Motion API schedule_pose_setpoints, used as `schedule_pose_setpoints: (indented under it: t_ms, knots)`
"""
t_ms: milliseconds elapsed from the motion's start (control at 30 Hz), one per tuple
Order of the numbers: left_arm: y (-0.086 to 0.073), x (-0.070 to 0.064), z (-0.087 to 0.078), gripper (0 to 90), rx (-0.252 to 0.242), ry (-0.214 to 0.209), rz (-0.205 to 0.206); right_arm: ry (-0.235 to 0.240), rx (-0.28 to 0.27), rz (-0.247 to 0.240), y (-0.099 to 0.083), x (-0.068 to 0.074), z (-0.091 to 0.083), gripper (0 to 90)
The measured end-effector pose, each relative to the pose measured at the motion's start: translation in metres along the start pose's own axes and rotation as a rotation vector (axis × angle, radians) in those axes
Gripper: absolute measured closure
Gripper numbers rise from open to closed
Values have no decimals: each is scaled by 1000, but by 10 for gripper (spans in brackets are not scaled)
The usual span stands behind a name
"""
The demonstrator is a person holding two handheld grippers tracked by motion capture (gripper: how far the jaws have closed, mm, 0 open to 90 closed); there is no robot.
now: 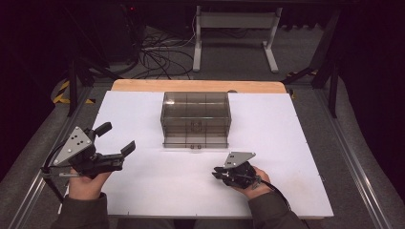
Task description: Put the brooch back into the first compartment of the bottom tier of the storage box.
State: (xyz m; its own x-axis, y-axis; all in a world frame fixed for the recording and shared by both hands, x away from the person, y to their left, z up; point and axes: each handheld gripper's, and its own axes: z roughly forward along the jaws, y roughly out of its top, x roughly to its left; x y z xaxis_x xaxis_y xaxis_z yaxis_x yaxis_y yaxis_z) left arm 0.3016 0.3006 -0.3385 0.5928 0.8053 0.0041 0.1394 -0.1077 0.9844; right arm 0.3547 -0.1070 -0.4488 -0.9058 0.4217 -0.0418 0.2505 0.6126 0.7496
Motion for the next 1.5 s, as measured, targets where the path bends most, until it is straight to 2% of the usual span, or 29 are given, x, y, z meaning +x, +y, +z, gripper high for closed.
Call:
schedule_pose_setpoints:
  t_ms: [300, 633, 1233, 1500]
  knots:
    - [1, 0, -1, 34, -4, 5, 3, -17, -35, 8, 5, -4, 3, 784]
    - [1, -2, 0, 38, -1, 2, 13, -24, -57, -5, 16, 3, 5, 784]
    - [3, -2, -5, 43, -18, -1, 18, -107, -134, 20, 29, 8, 5, 784]
    - [2, -2, -6, 47, -30, -9, 5, -108, -164, 24, 35, 8, 8, 784]
